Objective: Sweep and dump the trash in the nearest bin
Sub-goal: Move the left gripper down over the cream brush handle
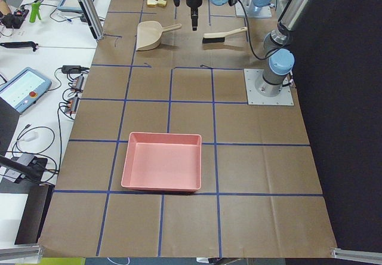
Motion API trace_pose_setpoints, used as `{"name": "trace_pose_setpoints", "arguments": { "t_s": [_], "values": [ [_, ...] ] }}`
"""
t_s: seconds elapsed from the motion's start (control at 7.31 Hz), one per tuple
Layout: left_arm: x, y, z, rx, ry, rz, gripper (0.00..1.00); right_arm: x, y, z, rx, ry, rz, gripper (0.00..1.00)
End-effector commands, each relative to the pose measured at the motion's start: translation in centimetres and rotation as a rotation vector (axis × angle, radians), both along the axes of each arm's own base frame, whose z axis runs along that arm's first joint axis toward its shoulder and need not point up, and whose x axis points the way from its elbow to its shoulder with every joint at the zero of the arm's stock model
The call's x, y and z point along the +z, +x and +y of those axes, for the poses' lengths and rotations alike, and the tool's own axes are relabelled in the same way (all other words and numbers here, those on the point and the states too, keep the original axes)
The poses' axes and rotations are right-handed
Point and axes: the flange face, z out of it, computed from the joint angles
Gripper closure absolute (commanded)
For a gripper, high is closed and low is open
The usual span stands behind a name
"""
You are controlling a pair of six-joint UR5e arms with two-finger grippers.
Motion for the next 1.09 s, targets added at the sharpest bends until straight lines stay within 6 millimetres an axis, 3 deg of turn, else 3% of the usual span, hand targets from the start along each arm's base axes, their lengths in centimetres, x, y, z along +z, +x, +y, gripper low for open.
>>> {"name": "trace_pose_setpoints", "arguments": {
  "t_s": [0.0,0.41,0.96],
  "values": [
    [-1.1,-5.5,5.1,0.034,0.020,-0.017,0.01,0.2,0.0,0.2,0.001,-0.006,-0.001,0.00],
    [-3.5,-11.0,10.6,0.088,0.018,-0.032,0.07,-0.1,-0.1,0.2,-0.005,0.001,0.001,0.00],
    [-8.4,-15.3,17.1,0.121,-0.100,-0.022,0.00,-0.1,-0.1,0.2,-0.008,0.000,0.001,0.00]
  ]
}}
